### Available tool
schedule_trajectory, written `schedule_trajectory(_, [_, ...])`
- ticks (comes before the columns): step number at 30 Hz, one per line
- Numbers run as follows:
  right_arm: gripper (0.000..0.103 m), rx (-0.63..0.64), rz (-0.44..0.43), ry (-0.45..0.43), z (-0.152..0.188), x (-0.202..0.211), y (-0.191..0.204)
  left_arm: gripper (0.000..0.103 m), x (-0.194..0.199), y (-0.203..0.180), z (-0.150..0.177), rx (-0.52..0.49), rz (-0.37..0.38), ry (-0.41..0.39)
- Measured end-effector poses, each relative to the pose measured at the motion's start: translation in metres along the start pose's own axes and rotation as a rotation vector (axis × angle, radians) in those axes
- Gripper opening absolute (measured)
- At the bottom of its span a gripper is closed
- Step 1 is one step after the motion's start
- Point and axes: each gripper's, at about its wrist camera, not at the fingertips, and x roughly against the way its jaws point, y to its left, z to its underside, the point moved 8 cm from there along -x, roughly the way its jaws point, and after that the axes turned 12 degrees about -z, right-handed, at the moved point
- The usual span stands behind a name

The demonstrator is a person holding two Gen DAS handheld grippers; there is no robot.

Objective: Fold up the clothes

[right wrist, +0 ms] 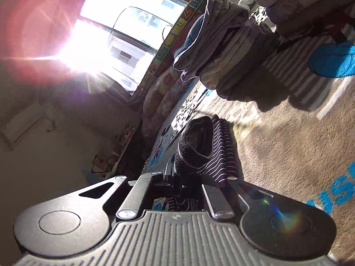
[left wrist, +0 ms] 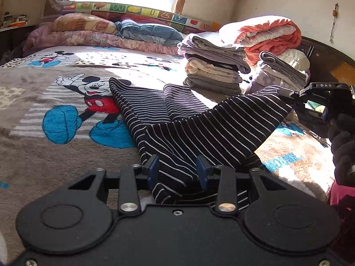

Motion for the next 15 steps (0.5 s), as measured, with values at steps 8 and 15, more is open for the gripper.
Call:
schedule_trajectory(8, [0.007, -0.026, -0.030, -0.003, -0.005, -0.010, 0.001, 0.049, -0.011, -0.022, 0.037, -0.402, -0.268, 0.027])
schedule_trajectory(15, [0.007, -0.102, -0.095, -0.079, -0.022, -0.007, 0.019, 0.008, -0.026, -0.028, 0.060, -0.608, -0.417, 0.040])
